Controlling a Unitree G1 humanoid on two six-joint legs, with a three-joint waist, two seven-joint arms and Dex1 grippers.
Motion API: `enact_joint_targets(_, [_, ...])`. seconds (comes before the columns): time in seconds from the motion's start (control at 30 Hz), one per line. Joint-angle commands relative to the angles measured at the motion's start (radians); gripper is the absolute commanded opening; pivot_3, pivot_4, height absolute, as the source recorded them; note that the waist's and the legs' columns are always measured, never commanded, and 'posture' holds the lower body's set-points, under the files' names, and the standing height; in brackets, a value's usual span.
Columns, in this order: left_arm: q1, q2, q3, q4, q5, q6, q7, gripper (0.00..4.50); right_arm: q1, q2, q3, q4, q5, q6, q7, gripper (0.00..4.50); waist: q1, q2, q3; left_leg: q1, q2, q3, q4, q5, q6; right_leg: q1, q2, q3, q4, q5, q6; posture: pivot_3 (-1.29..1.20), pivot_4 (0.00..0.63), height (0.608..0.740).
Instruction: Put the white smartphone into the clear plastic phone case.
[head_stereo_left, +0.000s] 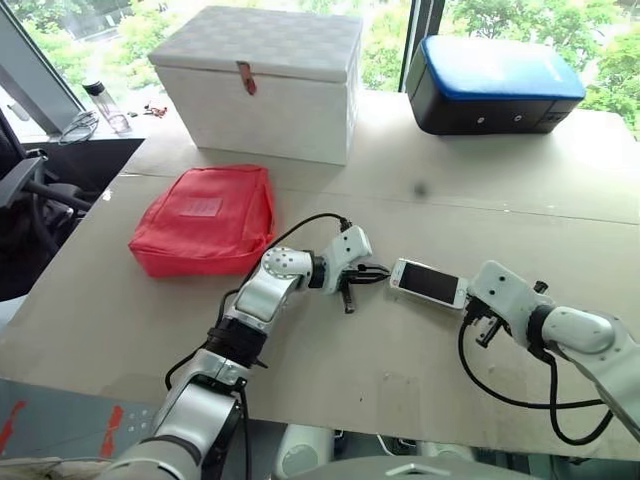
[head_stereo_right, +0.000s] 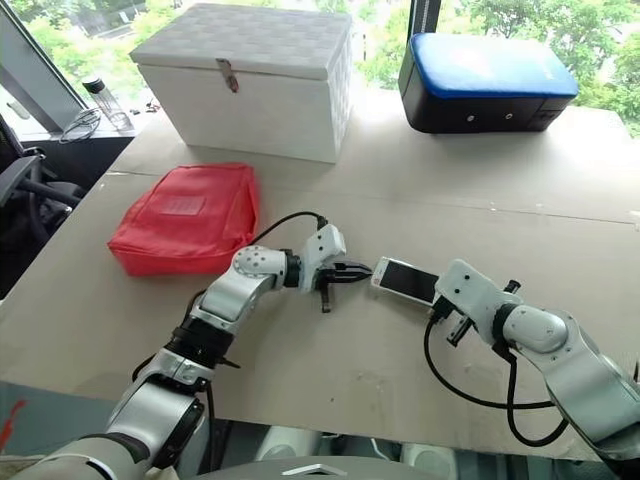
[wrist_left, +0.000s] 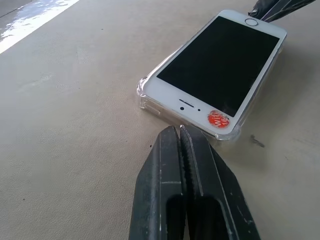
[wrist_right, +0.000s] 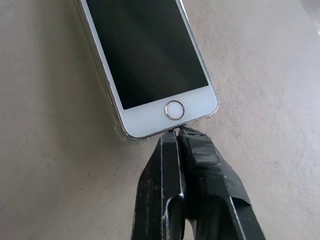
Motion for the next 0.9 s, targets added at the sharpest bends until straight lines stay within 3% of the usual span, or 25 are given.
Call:
enact_joint_targets(0.03, [0.007, -0.019, -0.024, -0.076, -0.008, 0.003, -0.011, 0.09, -0.043, 0.018, 0.056, 0.007, -0.005, -0.066, 0.030, 0.00, 0.000, 0.000, 0.000, 0.000, 0.000, 0.000, 0.000, 0.000, 0.000, 0.000, 0.000, 0.000, 0.000, 0.000, 0.000, 0.00, 0.150, 0.740])
enact_joint_targets(0.33, [0.022, -0.028, -0.016, -0.118, -0.012, 0.041, -0.003, 0.09, -0.086, 0.064, 0.057, 0.050, -0.011, -0.120, 0.075, 0.00, -0.017, 0.000, 0.000, 0.000, 0.000, 0.000, 0.000, 0.000, 0.000, 0.000, 0.000, 0.000, 0.000, 0.000, 0.000, 0.00, 0.150, 0.740])
enact_joint_targets(0.67, [0.062, -0.034, 0.012, -0.210, -0.024, 0.179, 0.051, 0.09, -0.277, -0.010, 0.093, 0.389, -0.141, -0.409, 0.228, 0.00, -0.017, 0.000, 0.001, 0.000, 0.000, 0.000, 0.001, 0.003, 0.002, 0.000, 0.001, 0.000, 0.001, 0.001, 0.002, 0.00, 0.150, 0.740])
enact_joint_targets(0.9, [0.082, 0.042, 0.088, -0.282, -0.069, 0.199, 0.042, 0.09, -0.204, -0.104, -0.047, 0.351, -0.114, -0.358, 0.305, 0.00, -0.014, 0.000, 0.001, -0.002, 0.000, 0.001, 0.000, 0.006, -0.001, 0.000, 0.001, 0.000, 0.001, 0.003, 0.002, 0.00, 0.150, 0.740])
